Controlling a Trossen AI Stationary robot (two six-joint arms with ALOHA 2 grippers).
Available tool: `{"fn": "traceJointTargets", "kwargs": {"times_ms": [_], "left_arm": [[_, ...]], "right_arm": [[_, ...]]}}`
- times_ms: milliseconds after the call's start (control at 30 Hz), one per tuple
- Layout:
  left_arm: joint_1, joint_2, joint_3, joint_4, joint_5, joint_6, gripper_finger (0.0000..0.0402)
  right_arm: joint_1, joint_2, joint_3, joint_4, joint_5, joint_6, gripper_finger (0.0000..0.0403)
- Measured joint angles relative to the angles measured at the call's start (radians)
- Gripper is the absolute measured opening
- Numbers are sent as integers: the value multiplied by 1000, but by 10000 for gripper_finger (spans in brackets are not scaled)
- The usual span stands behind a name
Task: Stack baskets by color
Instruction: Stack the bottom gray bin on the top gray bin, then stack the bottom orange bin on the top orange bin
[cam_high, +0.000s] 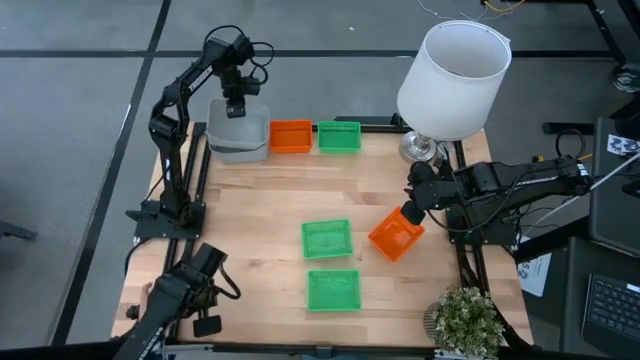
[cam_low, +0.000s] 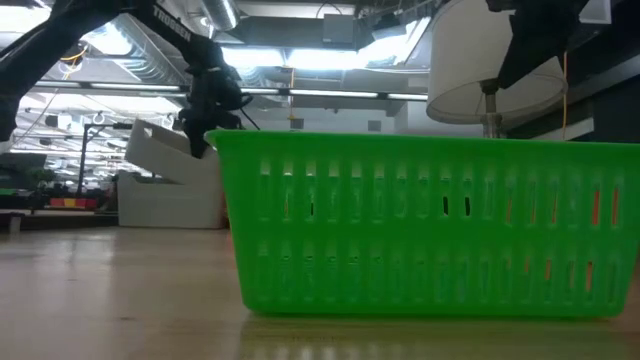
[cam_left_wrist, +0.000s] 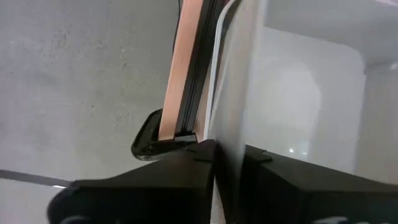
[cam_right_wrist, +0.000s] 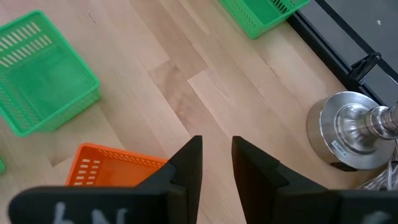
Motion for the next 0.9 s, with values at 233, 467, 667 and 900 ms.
{"fn": "traceJointTargets", "kwargs": {"times_ms": [233,467,667,900], "left_arm": [[0,0,0,1,-5,-18,44],[-4,0,0,-20,-77,-129,55],[-12,-16,0,-59,-91,-186,56],[-84,-39,0,-60,-92,-387,56]], "right_arm": [[0,0,0,0,0,0,87],[0,0,0,0,0,0,87],[0,0,0,0,0,0,87],[0,0,0,0,0,-1,87]]}}
